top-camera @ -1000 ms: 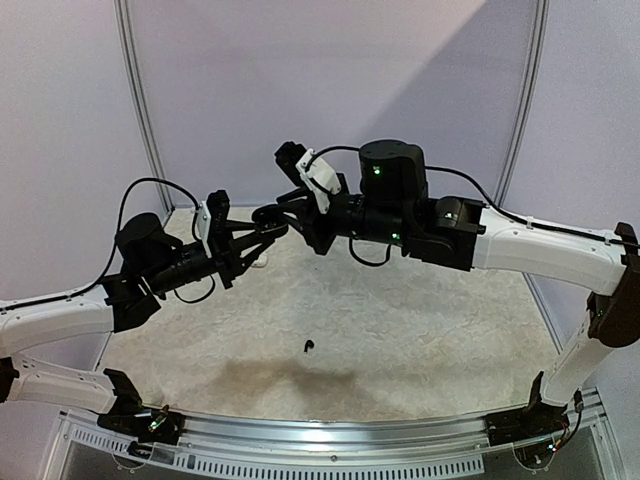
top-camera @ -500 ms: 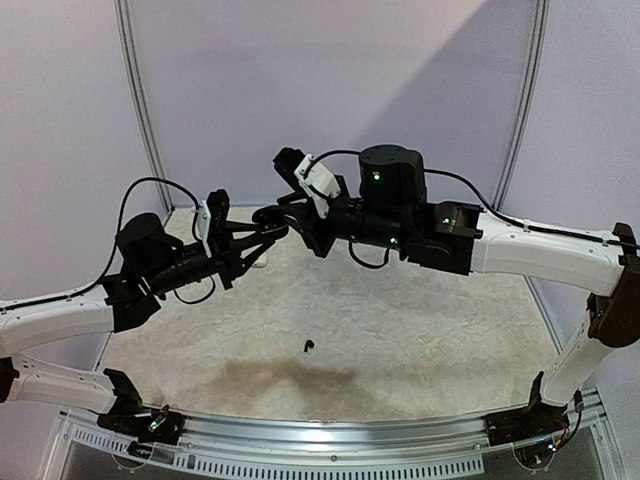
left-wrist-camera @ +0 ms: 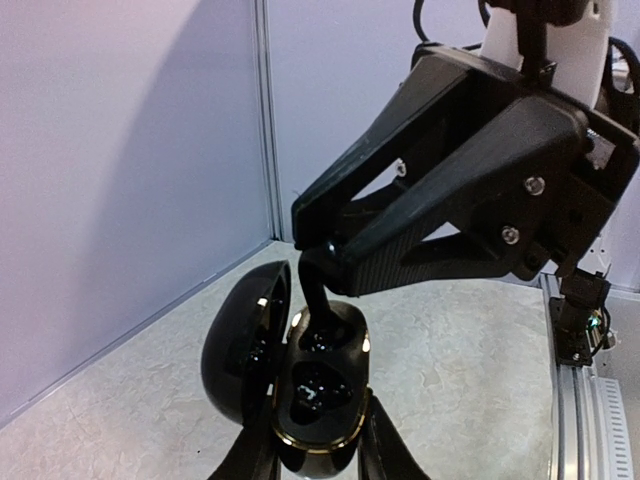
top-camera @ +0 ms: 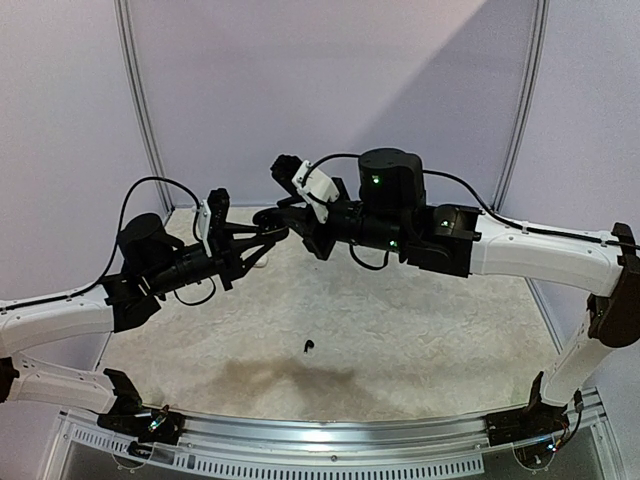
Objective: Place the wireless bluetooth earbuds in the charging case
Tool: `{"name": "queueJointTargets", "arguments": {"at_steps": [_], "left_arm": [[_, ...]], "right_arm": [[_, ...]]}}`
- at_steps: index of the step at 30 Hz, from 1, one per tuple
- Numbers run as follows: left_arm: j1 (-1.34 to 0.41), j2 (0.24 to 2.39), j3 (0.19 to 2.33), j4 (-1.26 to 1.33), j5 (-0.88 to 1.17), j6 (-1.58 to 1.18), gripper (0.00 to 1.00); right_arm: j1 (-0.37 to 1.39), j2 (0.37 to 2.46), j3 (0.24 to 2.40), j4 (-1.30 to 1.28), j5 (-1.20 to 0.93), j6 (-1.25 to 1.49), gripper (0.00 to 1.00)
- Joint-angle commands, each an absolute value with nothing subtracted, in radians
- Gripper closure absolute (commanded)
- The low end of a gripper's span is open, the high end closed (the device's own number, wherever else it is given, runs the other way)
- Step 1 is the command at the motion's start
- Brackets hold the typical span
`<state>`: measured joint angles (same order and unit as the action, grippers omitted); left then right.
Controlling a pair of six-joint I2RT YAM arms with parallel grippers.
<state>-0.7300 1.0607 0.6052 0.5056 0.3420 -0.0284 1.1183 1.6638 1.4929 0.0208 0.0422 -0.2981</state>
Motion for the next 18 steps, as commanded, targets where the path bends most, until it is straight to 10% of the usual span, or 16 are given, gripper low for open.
{"name": "queueJointTargets", "arguments": {"at_steps": [1,18], "left_arm": [[-0.726,1.057,0.614,0.547,0.350,-0.027,1.00],[-0.726,1.058,0.612,0.549,0.353,-0.008,1.00]], "right_arm": [[1.120,1.675,1.476,-0.041,0.041,-0.317,0.96],[1.121,1.680,1.477,-0.050,0.038,-0.317,0.87]]}}
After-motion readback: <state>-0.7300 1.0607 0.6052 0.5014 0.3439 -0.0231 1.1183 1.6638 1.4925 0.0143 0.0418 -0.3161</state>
